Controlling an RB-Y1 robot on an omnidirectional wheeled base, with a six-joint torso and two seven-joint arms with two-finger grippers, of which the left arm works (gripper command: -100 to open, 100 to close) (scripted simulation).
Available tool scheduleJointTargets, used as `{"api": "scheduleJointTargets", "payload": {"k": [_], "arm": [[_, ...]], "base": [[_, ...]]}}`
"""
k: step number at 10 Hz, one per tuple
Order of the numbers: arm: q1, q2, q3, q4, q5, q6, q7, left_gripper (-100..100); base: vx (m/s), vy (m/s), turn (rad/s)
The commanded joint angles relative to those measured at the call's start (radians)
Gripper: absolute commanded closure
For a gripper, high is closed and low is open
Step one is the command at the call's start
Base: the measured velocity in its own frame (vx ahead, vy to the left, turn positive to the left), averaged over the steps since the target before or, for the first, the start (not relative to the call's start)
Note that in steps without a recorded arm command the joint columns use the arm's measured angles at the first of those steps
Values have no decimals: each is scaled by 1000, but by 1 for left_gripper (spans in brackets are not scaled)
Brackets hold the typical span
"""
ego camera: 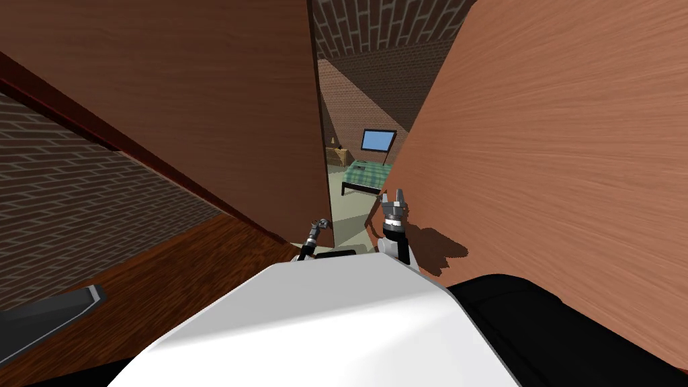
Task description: Push the door open
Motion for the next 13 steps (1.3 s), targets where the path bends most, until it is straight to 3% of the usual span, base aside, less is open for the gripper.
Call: {"api": "scheduleJointTargets", "payload": {"k": [1,7,13], "arm": [[-6,10,33,-6,12,2,-7,100],[-29,-8,109,16,42,9,-29,100],[-52,-47,184,38,71,16,-52,100]], "base": [[130,-111,57],[144,-123,73],[167,-123,79]]}}
